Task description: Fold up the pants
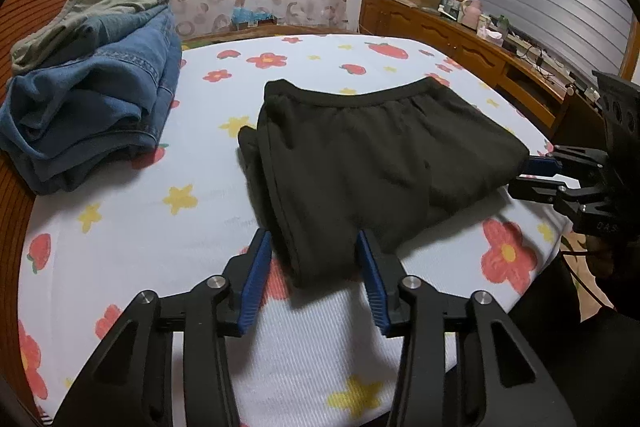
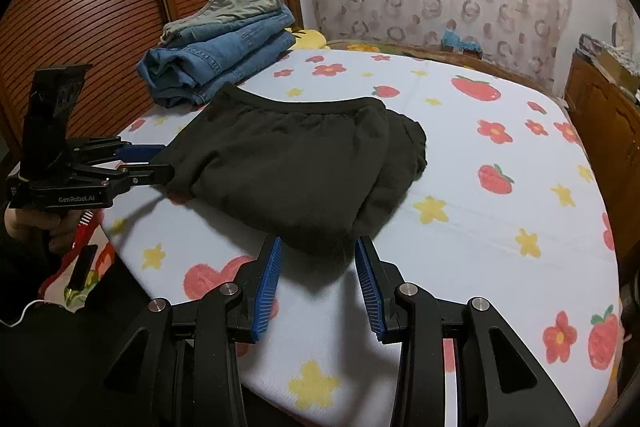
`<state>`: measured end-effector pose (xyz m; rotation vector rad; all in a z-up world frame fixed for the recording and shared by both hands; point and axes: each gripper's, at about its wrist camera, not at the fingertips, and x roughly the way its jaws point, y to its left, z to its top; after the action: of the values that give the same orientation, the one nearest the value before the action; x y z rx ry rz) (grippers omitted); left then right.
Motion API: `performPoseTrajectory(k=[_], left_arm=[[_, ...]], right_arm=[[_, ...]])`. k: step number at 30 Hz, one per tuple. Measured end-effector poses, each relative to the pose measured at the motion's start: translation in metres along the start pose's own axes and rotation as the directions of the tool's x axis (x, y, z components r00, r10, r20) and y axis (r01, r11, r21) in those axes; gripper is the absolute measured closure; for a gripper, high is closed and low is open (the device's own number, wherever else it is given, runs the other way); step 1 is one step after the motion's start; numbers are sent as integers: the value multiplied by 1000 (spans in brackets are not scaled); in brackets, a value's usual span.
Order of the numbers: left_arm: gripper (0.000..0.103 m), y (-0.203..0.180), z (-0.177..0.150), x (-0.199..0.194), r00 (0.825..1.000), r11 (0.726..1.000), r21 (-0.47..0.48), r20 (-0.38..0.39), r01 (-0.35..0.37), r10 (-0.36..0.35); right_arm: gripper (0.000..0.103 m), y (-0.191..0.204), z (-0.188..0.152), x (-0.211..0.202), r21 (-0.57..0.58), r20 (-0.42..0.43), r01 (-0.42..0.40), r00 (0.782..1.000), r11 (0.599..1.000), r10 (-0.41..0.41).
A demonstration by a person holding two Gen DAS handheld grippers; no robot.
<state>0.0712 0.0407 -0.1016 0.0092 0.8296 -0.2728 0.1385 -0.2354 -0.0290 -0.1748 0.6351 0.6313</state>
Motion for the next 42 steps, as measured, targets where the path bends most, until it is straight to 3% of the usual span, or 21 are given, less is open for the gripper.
performPoseTrajectory(k=[3, 7, 10, 14, 21, 29, 31, 37, 38, 39, 42], left_arm=[[65, 0, 0, 1, 1000, 1000, 0, -2, -1, 1], [68, -1, 1, 4, 1000, 1000, 3, -7, -15, 15], [68, 1, 1, 6, 1000, 1000, -3, -12, -25, 25], [68, 4, 1, 7, 1000, 1000, -12, -12, -20, 20], [68, 4, 1, 6, 1000, 1000, -14, -13, -19, 19], [68, 0, 10, -9, 999, 999, -2, 23, -35, 36], [59, 0, 14, -12, 999, 1000, -3, 28, -27, 27], [51, -4, 24, -16, 999, 1000, 7, 49, -19, 19], [43, -5, 25, -15, 999, 1000, 10, 48, -17, 16], [25, -5, 27, -13, 999, 1000, 11, 48, -16, 16], [22, -7, 29, -9, 999, 1000, 5, 43, -12, 11]], right_arm=[[64, 1, 0, 1, -10, 8, -1, 1000, 1000, 1], [89, -2, -3, -3, -14, 26, -26, 999, 1000, 27], [95, -6, -5, -7, -21, 33, -21, 999, 1000, 22], [97, -12, -6, -18, -19, 51, 5, 999, 1000, -4], [96, -10, -14, -11, -1, 2, -15, 1000, 1000, 15], [96, -16, -8, -23, 16, 15, -23, 1000, 1000, 23], [96, -17, -9, -29, 17, 24, -16, 1000, 1000, 16], [96, -22, -8, -46, 21, 55, 9, 998, 1000, -10], [96, -23, -7, -47, 21, 57, 10, 998, 1000, -11], [96, -24, -6, -48, 21, 61, 12, 998, 1000, -14], [96, -23, -3, -49, 16, 70, 15, 997, 1000, -16]])
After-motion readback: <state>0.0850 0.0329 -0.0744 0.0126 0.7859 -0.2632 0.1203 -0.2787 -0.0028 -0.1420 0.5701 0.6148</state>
